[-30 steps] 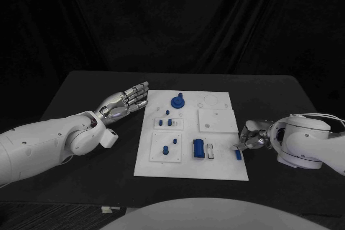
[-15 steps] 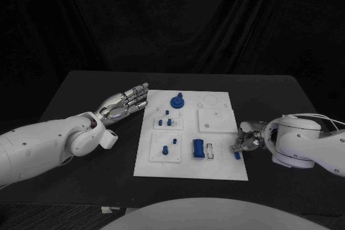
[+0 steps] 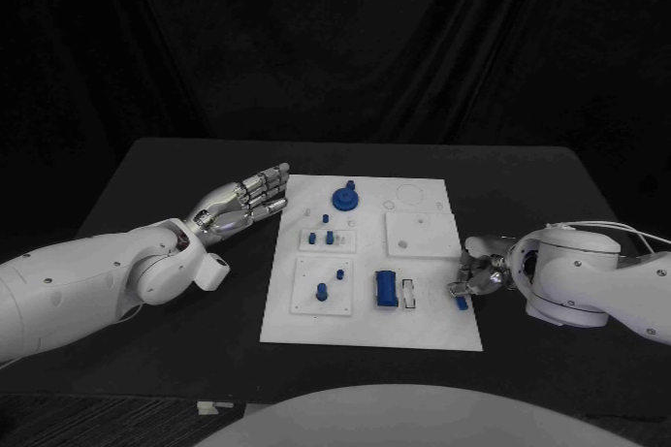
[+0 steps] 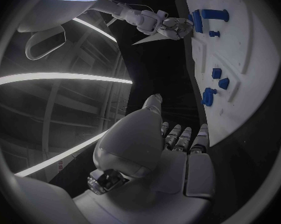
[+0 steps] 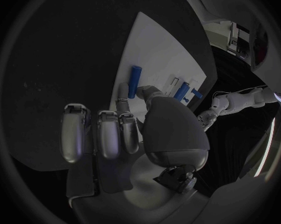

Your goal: Assemble the parts on the task board

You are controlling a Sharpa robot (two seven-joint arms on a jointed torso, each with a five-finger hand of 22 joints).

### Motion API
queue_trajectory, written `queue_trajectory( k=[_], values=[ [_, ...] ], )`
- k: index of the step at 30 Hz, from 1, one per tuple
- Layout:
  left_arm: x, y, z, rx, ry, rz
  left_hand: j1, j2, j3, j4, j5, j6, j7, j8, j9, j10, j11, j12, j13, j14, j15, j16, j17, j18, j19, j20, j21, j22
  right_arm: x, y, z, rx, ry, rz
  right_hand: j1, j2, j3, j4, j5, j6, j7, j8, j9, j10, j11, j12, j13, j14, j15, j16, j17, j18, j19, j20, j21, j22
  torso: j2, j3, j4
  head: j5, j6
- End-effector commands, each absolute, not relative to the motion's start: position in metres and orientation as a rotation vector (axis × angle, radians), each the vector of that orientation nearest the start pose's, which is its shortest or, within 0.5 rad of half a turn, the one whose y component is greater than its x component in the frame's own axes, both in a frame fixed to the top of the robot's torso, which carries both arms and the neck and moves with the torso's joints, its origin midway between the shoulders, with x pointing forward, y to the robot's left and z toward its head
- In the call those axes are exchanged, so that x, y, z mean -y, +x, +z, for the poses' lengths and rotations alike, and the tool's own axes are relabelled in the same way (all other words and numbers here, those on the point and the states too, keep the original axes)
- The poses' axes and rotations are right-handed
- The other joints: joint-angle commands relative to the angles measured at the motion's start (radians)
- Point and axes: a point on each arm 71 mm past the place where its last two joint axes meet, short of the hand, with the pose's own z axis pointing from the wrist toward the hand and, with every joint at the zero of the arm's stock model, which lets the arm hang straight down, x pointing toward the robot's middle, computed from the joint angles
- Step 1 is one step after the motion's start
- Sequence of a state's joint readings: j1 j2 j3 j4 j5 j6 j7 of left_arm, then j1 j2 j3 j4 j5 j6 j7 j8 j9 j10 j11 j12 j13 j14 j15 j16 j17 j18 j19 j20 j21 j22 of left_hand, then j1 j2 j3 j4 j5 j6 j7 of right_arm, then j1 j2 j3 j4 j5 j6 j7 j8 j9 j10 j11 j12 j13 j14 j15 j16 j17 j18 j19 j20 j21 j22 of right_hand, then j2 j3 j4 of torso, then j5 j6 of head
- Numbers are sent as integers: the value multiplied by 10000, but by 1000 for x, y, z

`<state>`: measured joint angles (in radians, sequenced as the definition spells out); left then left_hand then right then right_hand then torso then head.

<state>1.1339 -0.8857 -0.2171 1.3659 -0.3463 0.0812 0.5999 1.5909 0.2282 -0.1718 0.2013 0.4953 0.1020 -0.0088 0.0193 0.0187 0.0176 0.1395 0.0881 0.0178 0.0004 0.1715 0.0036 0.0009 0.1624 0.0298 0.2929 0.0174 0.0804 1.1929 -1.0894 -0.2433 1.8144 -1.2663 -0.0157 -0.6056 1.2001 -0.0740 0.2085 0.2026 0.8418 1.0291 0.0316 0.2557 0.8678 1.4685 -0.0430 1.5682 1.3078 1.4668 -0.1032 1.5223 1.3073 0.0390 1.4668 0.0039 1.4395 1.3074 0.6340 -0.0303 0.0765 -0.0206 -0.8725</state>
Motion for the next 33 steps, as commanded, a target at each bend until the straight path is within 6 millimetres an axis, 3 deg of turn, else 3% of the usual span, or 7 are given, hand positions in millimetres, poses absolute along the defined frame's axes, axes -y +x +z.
queue_trajectory(
  k=[1, 11, 17, 25, 33],
  values=[
    [-253, 455, -265, -17277, -6997, -16812, 0, 100, 45, -27, 60, -21, 71, 36, 6, -11, 79, 62, 13, -4, 71, -36, -9, 139, 67, -28, 36, 8, 259, 376, -269, -23535, 2033, 2584, -64, -101, 1067, -940, 56, -143, -35, 89, 52, 1023, -33, 26, 2630, 786, -23, -14, 1243, -31, 408, 23, -72, 2159, -2, 6, -14, 31, -2],
    [-254, 454, -266, -17299, -7020, -16788, 1, 102, 50, -31, 63, -24, 74, 35, 5, -7, 90, 77, 16, -4, 70, -36, -9, 139, 67, -28, 36, 8, 255, 375, -260, -23593, 4892, 4025, -241, -146, 1405, -1131, -66, -111, -26, 145, 99, 1023, -26, 26, 2630, 789, -13, -12, 1240, -37, 421, 33, -47, 2167, 4, 13, -28, 76, -2],
    [-253, 454, -266, -17307, -7019, -16789, 2, 105, 55, -36, 63, -21, 77, 36, 6, -3, 103, 90, 18, -4, 67, -36, -9, 139, 69, -28, 37, 9, 248, 379, -254, -23550, 6172, 4778, -325, -143, 1458, -1153, -142, -109, -34, 185, 135, 1023, -33, 26, 2630, 785, -18, -19, 1218, -33, 416, 31, -58, 2163, 11, 8, 7, 52, -2],
    [-252, 454, -266, -17318, -7019, -16792, 2, 105, 55, -36, 63, -21, 77, 36, 6, -3, 103, 90, 18, -4, 67, -36, -9, 139, 69, -28, 37, 9, 236, 385, -255, -23700, 6263, 5238, -472, -167, 1508, -1195, -297, -185, -44, 258, 221, 1023, -41, 26, 2630, 767, -24, -54, 1126, -7, 369, 28, -158, 2128, 21, -12, 1, 102, -2],
    [-251, 454, -266, -17335, -7012, -16825, 2, 105, 55, -36, 63, -21, 77, 36, 6, -3, 103, 90, 18, -4, 67, -36, -9, 139, 69, -28, 37, 9, 226, 389, -260, -23893, 5895, 5354, -624, -129, 1574, -1253, -668, -319, -44, 354, 327, 1023, -40, 26, 2630, 757, -25, -75, 1077, 16, 322, 27, -253, 2095, 19, -3, 3, 107, -2]
  ],
)
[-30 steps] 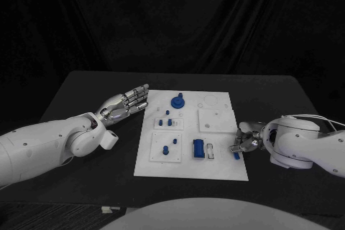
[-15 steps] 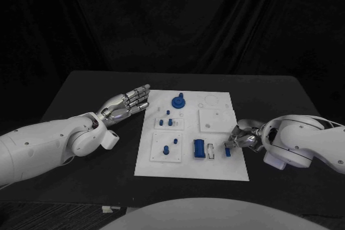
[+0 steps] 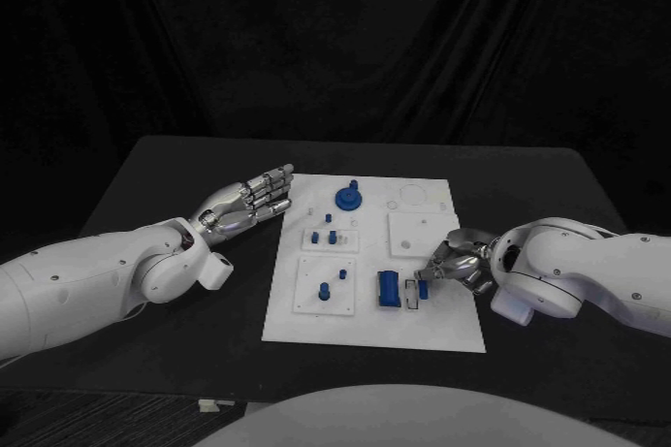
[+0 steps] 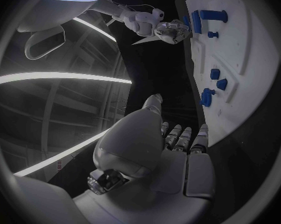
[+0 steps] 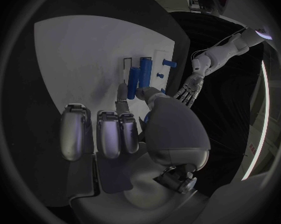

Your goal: Assemble the parts on the task board

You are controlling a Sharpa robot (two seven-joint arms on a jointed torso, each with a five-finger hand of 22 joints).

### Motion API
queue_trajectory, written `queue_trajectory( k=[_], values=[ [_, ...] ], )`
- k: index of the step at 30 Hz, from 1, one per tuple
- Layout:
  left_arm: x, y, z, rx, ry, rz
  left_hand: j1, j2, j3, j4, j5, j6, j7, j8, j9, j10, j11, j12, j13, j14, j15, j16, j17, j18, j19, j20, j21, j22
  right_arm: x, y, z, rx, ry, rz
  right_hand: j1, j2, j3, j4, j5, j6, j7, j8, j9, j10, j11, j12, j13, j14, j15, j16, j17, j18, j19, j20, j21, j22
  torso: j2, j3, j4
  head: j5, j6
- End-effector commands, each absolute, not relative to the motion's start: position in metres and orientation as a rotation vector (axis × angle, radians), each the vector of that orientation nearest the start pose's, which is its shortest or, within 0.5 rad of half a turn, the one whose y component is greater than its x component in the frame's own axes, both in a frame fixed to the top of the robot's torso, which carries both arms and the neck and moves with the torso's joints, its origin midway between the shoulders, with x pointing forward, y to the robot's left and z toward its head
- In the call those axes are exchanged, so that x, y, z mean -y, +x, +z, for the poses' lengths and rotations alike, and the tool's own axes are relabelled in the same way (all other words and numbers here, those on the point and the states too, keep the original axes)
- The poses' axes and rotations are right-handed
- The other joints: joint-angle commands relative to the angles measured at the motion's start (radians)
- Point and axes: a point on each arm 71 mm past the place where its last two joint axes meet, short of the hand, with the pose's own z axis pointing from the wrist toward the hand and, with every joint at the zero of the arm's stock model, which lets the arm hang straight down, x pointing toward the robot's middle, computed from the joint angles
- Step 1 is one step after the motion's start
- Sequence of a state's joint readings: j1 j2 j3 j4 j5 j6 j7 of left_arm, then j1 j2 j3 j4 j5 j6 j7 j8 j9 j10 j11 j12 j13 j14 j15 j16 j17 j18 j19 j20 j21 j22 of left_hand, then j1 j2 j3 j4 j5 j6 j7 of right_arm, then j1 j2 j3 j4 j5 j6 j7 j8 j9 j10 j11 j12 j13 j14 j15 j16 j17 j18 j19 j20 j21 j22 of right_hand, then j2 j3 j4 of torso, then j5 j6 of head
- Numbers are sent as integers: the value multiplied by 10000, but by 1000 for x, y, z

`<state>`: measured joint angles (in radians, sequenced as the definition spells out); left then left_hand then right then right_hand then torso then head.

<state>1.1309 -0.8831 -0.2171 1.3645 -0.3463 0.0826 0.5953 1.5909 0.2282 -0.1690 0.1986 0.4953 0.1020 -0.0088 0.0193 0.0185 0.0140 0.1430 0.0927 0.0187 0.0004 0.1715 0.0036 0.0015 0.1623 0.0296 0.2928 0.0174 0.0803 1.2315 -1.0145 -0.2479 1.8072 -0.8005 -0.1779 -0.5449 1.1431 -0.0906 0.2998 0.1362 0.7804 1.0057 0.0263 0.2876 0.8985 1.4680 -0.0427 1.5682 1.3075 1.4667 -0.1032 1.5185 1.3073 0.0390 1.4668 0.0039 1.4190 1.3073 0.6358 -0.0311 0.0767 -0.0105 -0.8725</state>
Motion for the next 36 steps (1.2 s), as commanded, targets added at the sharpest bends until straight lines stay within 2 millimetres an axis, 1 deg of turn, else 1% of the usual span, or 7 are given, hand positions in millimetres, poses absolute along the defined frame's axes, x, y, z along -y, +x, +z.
queue_trajectory(
  k=[1, 7, 14, 20, 24, 33, 36],
  values=[
    [-251, 454, -266, -17338, -7013, -16826, 2, 105, 28, -9, 64, -21, 77, 36, 7, 33, 68, 44, 10, -4, 67, -36, -15, 140, 70, -27, 37, 10, 225, 389, -260, -23917, 5829, 5349, -103, 41, 665, -600, -193, -122, 10, 56, 43, 1028, -41, 26, 2633, 756, -23, -40, 1069, 18, 318, 29, -57, 2094, 0, 5, -8, 19, -2],
    [-251, 454, -266, -17354, -7017, -16831, 0, 109, 37, -17, 64, -12, 84, 38, 8, 37, 86, 57, 11, -4, 66, -36, -15, 140, 72, -27, 38, 11, 222, 390, -265, -24116, 5614, 5248, -228, 52, 675, -651, -642, -220, 11, 113, 90, 1028, -40, 26, 2633, 751, -22, -53, 1039, 31, 292, 31, -112, 2076, -3, 7, -10, 28, -2],
    [-251, 454, -266, -17370, -7019, -16844, 0, 109, 37, -17, 64, -12, 84, 38, 8, 37, 86, 57, 11, -4, 66, -36, -15, 140, 72, -27, 38, 11, 221, 391, -268, -24207, 5331, 5121, -290, 42, 662, -652, -748, -279, 25, 110, 90, 1028, -28, 26, 2633, 748, -16, -61, 1020, 38, 278, 34, -143, 2066, 0, 5, -14, 53, -2],
    [-251, 454, -266, -17385, -7022, -16850, 0, 109, 37, -17, 64, -12, 84, 38, 8, 37, 86, 57, 11, -4, 66, -36, -15, 140, 72, -27, 38, 11, 220, 390, -269, -24319, 5192, 5043, -350, 35, 645, -646, -852, -311, 34, 116, 91, 1028, -18, 26, 2633, 747, -8, -64, 1014, 42, 269, 40, -163, 2059, 1, 1, -11, 41, -2],
    [-251, 454, -266, -17402, -7023, -16856, 0, 109, 37, -17, 64, -12, 84, 38, 8, 37, 86, 57, 11, -4, 66, -36, -15, 140, 72, -27, 38, 11, 219, 389, -271, -24425, 5143, 5011, -392, 39, 634, -639, -923, -316, 35, 128, 93, 1028, -17, 26, 2633, 746, -5, -66, 1009, 43, 268, 43, -167, 2058, 6, 6, -18, 45, -2],
    [-251, 454, -267, -17419, -7029, -16858, -6, 115, 46, -21, 62, 1, 95, 41, 11, 37, 101, 56, 9, -4, 71, -36, -15, 140, 75, -26, 39, 12, 218, 387, -274, -24496, 5123, 5017, -623, 68, 563, -572, -1483, -351, 37, 161, 66, 1028, -11, 26, 2633, 738, 4, -88, 959, 49, 258, 55, -200, 2049, -5, 4, -14, 60, -2],
    [-251, 454, -267, -17425, -7030, -16860, -7, 117, 49, -22, 62, 4, 99, 42, 11, 37, 105, 56, 9, -4, 72, -36, -15, 140, 76, -26, 40, 13, 218, 387, -274, -24514, 5112, 5017, -788, 105, 484, -483, -2068, -354, 41, 177, 30, 1028, -5, 26, 2633, 736, 10, -94, 944, 48, 262, 61, -202, 2050, -8, 6, -16, 60, -2]
  ],
)
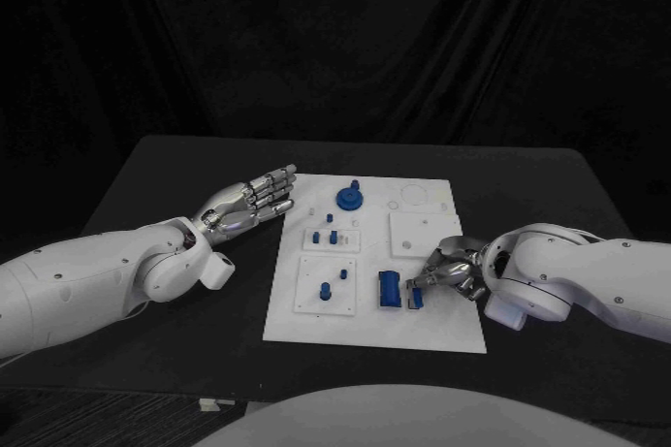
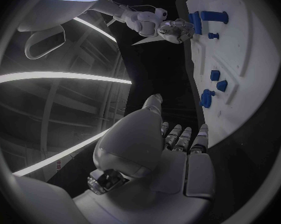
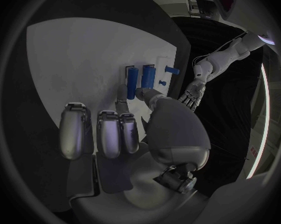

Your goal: Assemble the parts on the task board

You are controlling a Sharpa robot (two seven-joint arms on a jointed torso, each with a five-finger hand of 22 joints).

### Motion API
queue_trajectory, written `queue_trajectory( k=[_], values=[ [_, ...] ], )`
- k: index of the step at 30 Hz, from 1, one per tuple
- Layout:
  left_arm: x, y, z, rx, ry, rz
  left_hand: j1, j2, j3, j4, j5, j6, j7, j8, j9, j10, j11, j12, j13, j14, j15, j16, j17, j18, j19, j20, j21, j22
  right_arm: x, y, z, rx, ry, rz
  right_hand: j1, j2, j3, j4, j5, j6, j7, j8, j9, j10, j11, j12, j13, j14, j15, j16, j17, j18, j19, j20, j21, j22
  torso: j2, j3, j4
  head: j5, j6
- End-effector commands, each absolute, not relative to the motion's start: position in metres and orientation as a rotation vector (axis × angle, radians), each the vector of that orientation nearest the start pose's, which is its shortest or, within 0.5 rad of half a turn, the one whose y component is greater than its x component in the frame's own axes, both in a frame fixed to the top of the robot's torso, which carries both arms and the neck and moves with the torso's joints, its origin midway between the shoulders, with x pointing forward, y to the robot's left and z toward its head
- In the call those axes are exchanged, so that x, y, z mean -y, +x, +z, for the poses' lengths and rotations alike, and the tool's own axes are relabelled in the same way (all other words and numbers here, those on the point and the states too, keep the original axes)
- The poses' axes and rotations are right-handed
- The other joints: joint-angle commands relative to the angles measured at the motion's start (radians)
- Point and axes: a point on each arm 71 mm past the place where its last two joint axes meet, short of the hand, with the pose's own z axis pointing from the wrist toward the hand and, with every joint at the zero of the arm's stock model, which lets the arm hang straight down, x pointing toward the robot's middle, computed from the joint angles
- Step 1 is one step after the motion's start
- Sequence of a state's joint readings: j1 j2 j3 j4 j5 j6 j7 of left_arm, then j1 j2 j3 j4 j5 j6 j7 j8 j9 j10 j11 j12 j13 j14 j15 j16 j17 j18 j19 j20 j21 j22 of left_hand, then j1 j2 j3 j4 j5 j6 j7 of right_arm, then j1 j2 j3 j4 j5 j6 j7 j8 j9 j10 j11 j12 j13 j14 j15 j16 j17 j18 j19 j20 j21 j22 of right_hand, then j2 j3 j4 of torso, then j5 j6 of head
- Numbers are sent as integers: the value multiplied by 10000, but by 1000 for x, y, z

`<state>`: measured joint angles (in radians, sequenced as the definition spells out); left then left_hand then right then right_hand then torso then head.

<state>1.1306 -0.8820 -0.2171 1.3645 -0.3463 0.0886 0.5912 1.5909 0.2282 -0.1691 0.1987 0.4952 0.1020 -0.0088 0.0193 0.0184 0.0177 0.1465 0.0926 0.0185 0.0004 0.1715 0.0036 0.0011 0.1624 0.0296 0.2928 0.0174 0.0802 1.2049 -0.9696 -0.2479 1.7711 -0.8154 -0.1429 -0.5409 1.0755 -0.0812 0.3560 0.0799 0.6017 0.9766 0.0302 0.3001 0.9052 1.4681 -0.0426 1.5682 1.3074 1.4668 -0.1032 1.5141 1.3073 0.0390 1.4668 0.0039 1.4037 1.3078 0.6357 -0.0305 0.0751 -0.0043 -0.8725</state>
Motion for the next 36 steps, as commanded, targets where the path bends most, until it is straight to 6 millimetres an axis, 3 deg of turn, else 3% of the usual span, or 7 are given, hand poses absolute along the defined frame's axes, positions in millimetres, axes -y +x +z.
queue_trajectory(
  k=[1, 4, 18, 21, 28, 32, 36],
  values=[
    [-251, 454, -267, -17427, -7030, -16862, -7, 117, 49, -23, 62, 4, 99, 42, 12, 1, 69, 57, 11, -4, 73, -36, -11, 139, 76, -26, 40, 13, 217, 387, -274, -24521, 5108, 5016, -137, 17, -93, 94, -399, -64, 1, 54, -45, 1027, -6, 26, 2634, 735, 10, -54, 936, 50, 259, 62, -56, 2043, -10, -1, 3, 0, -2],
    [-251, 454, -267, -17435, -7030, -16867, -7, 117, 49, -23, 62, 4, 99, 42, 12, 1, 69, 57, 11, -4, 73, -36, -11, 139, 76, -26, 40, 13, 217, 387, -275, -24531, 5101, 5020, -300, 52, -195, 217, -936, -65, 13, 60, -88, 1027, 5, 26, 2634, 732, 18, -62, 915, 55, 253, 68, -80, 2037, -16, -2, 9, -8, -2],
    [-251, 454, -268, -17496, -7053, -16869, -21, 129, 61, -23, 53, 28, 137, 48, 16, -1, 83, 60, 10, -4, 91, -36, -11, 138, 82, -21, 43, 19, 219, 387, -276, -24576, 5084, 4848, -633, 111, -447, 505, -1808, -88, 45, 66, -185, 1027, 33, 26, 2634, 723, 38, -85, 862, 74, 224, 87, -168, 2011, -3, -2, -5, 15, -2],
    [-251, 454, -268, -17508, -7055, -16876, -21, 129, 61, -23, 53, 28, 137, 48, 16, -1, 83, 60, 10, -4, 91, -36, -11, 138, 82, -21, 43, 19, 219, 387, -276, -24554, 4978, 4730, -772, 104, -577, 622, -2221, -86, 60, 73, -213, 1027, 46, 26, 2634, 723, 51, -87, 855, 73, 227, 97, -173, 2011, 0, -1, -1, 5, -2],
    [-250, 454, -268, -17540, -7066, -16887, -21, 129, 61, -23, 53, 28, 137, 48, 16, -1, 83, 60, 10, -4, 91, -36, -11, 138, 82, -21, 43, 19, 219, 387, -276, -24607, 4635, 4468, -1093, -121, -1202, 806, -3705, -48, 78, 165, -245, 1027, 66, 26, 2634, 728, 70, -79, 873, 73, 235, 118, -183, 2013, -1, 5, 7, -4, -2],
    [-251, 454, -268, -17551, -7075, -16883, -25, 133, 63, -22, 50, 44, 151, 52, 19, -2, 87, 61, 10, -4, 95, -36, -11, 138, 83, -20, 44, 21, 220, 387, -275, -24500, 4628, 4497, -1323, -148, -1920, 1071, -5065, -145, 54, 356, -151, 1027, 52, 26, 2634, 729, 54, -74, 881, 71, 245, 109, -179, 2018, -4, 1, -2, 19, -2],
    [-251, 453, -268, -17555, -7083, -16883, -25, 133, 63, -22, 50, 44, 151, 52, 19, -2, 87, 61, 10, -4, 95, -36, -11, 138, 83, -20, 44, 21, 222, 387, -273, -24058, 4735, 4672, -1565, -239, -2509, 1490, -5471, -192, 34, 594, -37, 1027, 26, 26, 2634, 737, 45, -56, 923, 71, 251, 96, -177, 2021, -1, 3, -5, 48, -2]
  ],
)
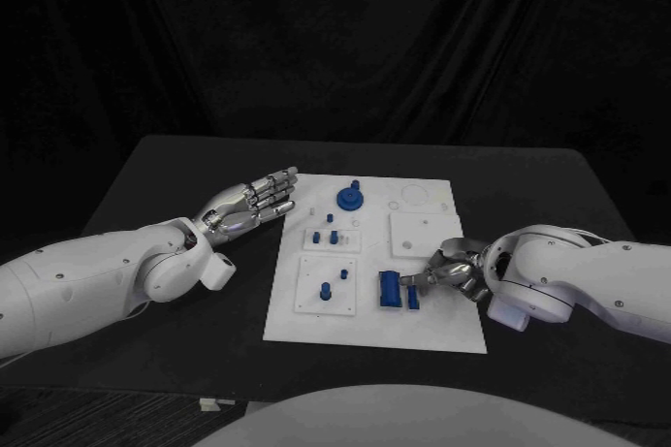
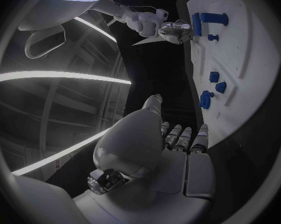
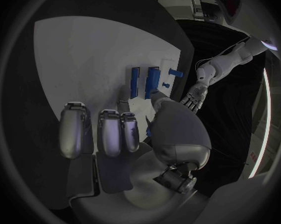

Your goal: Assemble the parts on the task board

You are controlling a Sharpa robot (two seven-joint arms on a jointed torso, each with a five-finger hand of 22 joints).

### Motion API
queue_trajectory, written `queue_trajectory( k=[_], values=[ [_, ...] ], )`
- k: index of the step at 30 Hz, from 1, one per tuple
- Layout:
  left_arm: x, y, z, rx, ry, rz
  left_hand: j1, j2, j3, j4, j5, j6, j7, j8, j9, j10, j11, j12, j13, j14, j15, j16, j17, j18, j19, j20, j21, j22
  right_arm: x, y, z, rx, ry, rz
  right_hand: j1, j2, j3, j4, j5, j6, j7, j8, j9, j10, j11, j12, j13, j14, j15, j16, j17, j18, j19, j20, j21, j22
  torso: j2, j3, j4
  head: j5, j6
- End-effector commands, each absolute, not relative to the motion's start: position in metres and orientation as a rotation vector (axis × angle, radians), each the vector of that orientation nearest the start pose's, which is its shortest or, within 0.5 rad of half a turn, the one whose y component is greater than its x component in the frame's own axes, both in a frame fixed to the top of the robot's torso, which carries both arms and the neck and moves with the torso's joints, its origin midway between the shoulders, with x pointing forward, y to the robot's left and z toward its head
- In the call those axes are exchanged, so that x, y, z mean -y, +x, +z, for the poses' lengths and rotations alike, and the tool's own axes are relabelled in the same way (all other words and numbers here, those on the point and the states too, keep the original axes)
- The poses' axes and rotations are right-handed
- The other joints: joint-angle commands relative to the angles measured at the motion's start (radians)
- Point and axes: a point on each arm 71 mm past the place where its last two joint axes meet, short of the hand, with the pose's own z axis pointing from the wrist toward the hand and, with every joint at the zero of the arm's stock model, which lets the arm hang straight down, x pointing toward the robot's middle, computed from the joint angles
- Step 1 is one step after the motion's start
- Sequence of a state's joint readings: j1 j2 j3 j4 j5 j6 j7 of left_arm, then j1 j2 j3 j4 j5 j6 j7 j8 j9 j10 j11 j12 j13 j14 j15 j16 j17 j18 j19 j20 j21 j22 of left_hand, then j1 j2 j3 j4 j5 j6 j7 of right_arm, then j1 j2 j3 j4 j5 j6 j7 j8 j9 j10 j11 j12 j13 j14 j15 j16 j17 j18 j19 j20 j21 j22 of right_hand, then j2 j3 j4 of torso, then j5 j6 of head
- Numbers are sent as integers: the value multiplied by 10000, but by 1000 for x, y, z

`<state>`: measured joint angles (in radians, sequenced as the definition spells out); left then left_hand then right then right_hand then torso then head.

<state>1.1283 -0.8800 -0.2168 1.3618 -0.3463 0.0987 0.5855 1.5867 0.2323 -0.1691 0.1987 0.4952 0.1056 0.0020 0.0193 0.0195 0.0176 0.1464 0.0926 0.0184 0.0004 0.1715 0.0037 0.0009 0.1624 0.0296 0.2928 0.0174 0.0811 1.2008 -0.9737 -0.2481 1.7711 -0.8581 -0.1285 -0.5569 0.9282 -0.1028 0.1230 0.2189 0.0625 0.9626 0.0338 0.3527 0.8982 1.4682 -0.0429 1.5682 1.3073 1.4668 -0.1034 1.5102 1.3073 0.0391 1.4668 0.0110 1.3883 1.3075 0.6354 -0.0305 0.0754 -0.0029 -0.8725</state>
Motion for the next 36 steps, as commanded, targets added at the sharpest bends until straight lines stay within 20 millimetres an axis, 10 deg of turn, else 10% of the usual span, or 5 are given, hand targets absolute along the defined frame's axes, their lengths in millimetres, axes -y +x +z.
queue_trajectory(
  k=[1, 19, 28, 32, 36],
  values=[
    [-251, 453, -269, -17555, -7086, -16881, 17, 91, 63, -23, 50, 7, 43, 52, 9, -1, 88, 62, 11, -4, 95, -37, -9, 138, 84, -20, 44, 11, 223, 388, -271, -23884, 4773, 4729, -145, -51, -376, 287, -97, -71, -15, 154, 80, 1026, 20, 26, 2635, 741, 37, -6, 948, 69, 254, 17, -18, 2026, 2, 4, -9, 18, -2],
    [-252, 449, -260, -16383, -6763, -16880, -410, -147, -240, 410, -63, 214, 65, 112, 34, 26, -16, 240, 30, -4, -80, -37, -9, 152, 68, -68, 37, -38, 264, 404, -218, -17845, 7441, 8347, -1651, 2338, -3412, 767, 934, -285, 120, 294, -766, -405, 216, -2438, 342, -813, 211, -3772, -4955, 1075, -2086, 180, -5614, -84, -51, -9, 17, -166, -2],
    [-250, 448, -254, -15481, -6396, -16949, -472, -102, -399, 937, -115, 696, 49, 216, 80, 74, -298, 598, 65, -4, -676, -37, -9, 179, -159, -679, -78, -417, 270, 414, -215, -15906, 8632, 11841, -641, 2683, -4639, 699, 281, -1233, 1487, -1013, -3435, -6530, 2134, -12079, -7890, -5293, 2341, -11452, -10643, 1178, -5728, 2034, -12614, -4793, -290, -23, -14, -275, -2],
    [-245, 450, -253, -15333, -6267, -17086, -643, -48, -497, 953, -181, 725, -31, 209, 80, 55, -408, 611, 62, -4, -791, -37, -9, 178, -180, -795, -86, -459, 275, 412, -222, -15624, 9123, 12836, 40, 2395, -4346, 737, 543, -2315, 1093, -2177, -5190, -7876, 3035, -13552, -10500, -7595, 3284, -13612, -12295, 910, -7923, 2700, -13216, -7135, -455, -15, -6, -270, -2],
    [-240, 451, -253, -15313, -6202, -17201, -777, -72, -603, 951, -178, 683, -91, 188, 72, 32, -421, 581, 55, -4, -805, -37, -9, 174, -189, -822, -89, -479, 277, 411, -230, -15596, 9390, 13460, 98, 2134, -3969, 740, 574, -3098, 594, -2611, -6135, -9648, 2668, -13701, -11441, -11158, 2990, -14378, -12577, 835, -12583, 2764, -13517, -10508, -632, 8, -89, -114, -2]
  ],
)
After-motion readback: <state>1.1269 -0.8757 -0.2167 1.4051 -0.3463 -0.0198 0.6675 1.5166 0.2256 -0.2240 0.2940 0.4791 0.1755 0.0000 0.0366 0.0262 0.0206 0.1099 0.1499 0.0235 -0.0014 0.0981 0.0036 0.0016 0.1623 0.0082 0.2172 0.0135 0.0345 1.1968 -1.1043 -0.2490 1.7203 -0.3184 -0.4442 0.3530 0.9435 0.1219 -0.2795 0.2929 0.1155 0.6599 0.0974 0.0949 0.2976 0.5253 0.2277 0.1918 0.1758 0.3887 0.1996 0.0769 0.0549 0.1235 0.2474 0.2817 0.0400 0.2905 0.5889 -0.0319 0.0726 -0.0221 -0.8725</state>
